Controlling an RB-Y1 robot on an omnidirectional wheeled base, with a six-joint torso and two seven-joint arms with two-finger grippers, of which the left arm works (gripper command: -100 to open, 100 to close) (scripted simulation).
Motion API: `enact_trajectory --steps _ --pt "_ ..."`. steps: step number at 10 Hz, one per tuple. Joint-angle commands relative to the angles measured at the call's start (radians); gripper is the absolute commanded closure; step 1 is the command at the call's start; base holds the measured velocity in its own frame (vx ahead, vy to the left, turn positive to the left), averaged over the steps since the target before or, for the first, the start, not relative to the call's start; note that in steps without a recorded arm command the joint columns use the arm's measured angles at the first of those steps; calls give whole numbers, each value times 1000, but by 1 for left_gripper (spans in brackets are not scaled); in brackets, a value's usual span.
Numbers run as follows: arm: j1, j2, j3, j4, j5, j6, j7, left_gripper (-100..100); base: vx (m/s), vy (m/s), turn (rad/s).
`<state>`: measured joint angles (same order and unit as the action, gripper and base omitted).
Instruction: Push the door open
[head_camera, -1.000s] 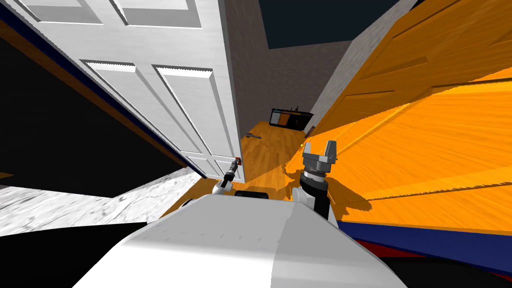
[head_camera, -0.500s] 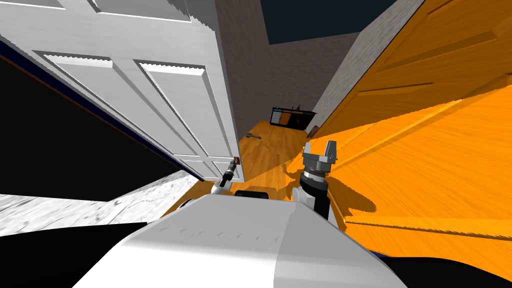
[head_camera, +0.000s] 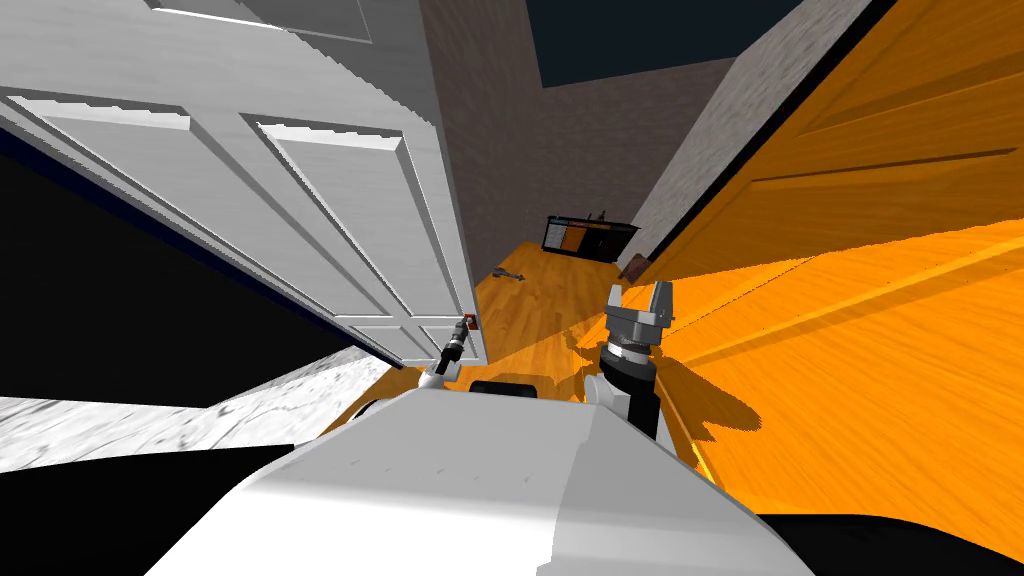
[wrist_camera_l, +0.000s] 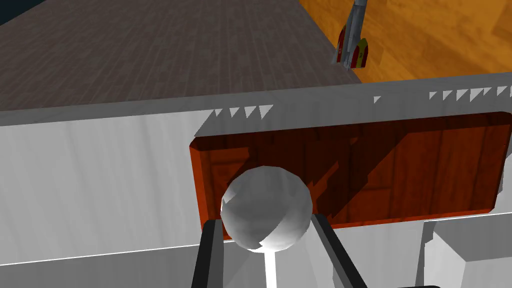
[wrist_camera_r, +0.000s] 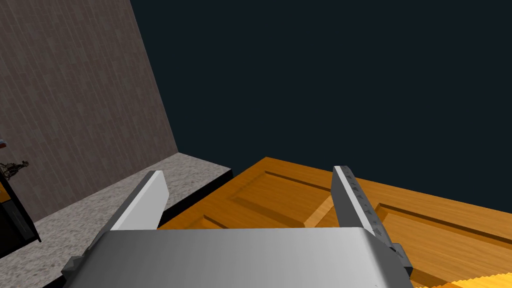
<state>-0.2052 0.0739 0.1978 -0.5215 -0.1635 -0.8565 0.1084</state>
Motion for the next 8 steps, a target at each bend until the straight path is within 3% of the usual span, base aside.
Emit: enact_trajectory --steps 1,2,3,8 --pt "8 11 6 -30 3 17 5 100 44 -3 13" --pt "8 17 26 -30 18 20 -4 100 157 -10 116" --pt "30 7 11 -70 10 37 9 -100 -7 -79 94" --pt "31 -12 15 -76 19 48 14 -100 -219 -96 41"
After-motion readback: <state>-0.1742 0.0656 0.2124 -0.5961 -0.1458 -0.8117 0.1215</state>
